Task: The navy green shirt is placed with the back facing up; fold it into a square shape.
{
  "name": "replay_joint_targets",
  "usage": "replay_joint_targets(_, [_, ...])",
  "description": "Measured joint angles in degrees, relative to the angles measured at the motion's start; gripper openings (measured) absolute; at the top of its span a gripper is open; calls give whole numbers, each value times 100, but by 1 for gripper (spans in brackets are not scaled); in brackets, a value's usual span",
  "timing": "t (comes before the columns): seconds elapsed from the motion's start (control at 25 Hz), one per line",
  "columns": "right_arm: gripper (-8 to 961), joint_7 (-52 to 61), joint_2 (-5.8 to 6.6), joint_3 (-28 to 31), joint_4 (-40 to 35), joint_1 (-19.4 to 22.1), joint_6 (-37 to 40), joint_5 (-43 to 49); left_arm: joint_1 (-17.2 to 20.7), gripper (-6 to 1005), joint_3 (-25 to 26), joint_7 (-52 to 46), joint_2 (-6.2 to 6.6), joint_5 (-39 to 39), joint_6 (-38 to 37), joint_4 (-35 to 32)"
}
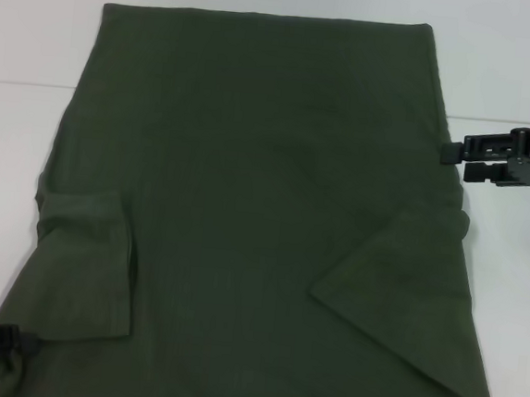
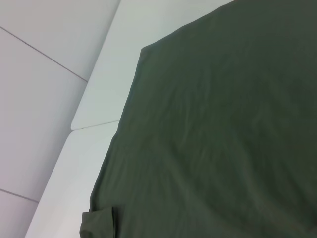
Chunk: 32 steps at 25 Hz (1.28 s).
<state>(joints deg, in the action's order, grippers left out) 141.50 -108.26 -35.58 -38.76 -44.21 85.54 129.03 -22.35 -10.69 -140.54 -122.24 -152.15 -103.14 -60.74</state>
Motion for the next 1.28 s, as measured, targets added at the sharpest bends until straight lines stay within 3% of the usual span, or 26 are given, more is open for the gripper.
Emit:
replay_joint_targets(0.48, [704, 1, 6, 81, -50, 43, 38, -16, -38, 736, -269, -23, -22, 56, 215, 0])
replay_joint_targets(0.68, [704, 0, 15, 147, -61, 48, 70, -19, -55, 519, -273, -32, -21, 56, 239, 0])
replay_joint_targets(0.8, [703, 0, 16, 148, -69, 47, 78, -19, -68, 289, -276, -31, -19, 56, 239, 0])
replay_joint_targets(1.0, [703, -76, 65, 97, -72, 72, 167, 36, -68, 85, -270, 112, 3, 137, 126, -3])
replay_joint_targets(1.28, [703, -151, 200, 75, -585, 386, 1229, 853, -123, 5, -198, 461, 86, 623, -242, -13])
